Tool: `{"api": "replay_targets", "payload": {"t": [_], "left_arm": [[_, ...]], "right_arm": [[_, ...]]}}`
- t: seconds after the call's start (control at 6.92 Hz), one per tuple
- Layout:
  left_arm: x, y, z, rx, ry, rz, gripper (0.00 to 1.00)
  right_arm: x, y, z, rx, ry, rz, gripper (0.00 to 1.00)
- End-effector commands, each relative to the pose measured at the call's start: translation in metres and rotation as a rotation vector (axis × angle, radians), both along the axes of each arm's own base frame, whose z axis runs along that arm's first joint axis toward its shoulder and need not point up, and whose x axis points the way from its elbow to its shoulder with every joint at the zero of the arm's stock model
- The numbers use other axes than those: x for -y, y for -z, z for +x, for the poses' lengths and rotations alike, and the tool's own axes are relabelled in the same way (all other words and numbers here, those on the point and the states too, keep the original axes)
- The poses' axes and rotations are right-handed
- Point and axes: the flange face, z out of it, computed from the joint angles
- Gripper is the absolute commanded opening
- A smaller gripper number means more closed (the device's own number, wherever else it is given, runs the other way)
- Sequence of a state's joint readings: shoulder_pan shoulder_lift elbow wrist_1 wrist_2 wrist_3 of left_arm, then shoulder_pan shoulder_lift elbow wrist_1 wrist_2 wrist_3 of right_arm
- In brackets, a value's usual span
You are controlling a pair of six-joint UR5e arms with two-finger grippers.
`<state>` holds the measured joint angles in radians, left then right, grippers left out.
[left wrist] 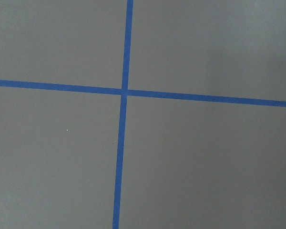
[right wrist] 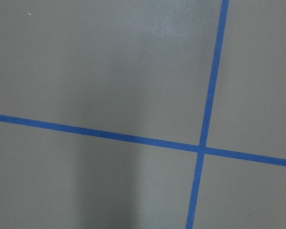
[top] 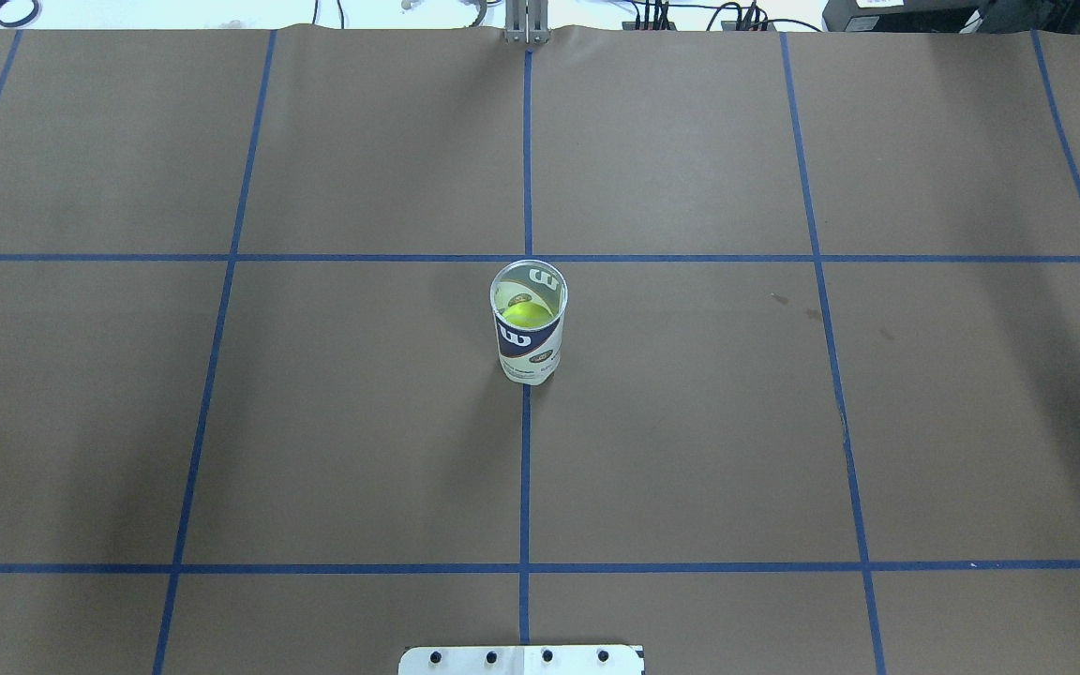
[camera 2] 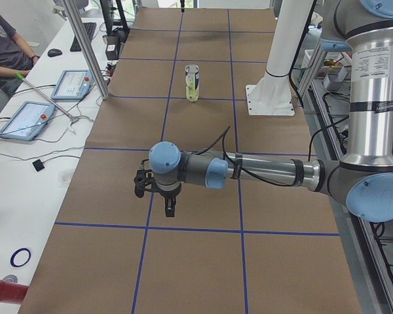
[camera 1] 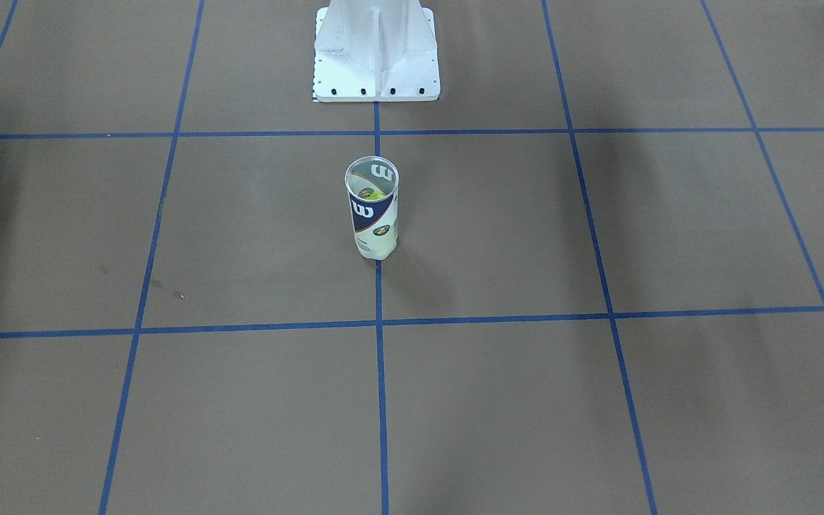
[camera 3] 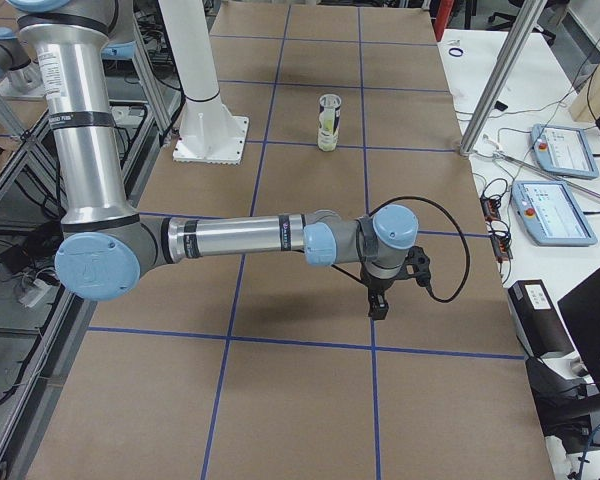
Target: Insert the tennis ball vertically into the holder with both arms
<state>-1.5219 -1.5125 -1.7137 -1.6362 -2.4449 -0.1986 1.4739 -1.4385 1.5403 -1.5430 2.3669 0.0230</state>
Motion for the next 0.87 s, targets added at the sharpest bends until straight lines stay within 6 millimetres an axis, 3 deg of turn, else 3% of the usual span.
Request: {"api": "replay_targets", "payload": {"t": [0.0,0.43,0.72], "left_arm": [[0.000,0.002,0.000,0.003,-0.003,0.014,0.99],[-0.009,-0.010,0.000,0.030,0.000,0.033,0.99],[-0.010,-0.001,-0.001,0.025,-0.003,0.056,0.99]], "right_arm": [[0.000,0.001,0.005,0.000,-0.009,0.001,1.00],[0.000,0.000,0.005,0.000,-0.009,-0.001,1.00],[0.000,0.001,0.005,0.000,-0.009,-0.001,1.00]]}}
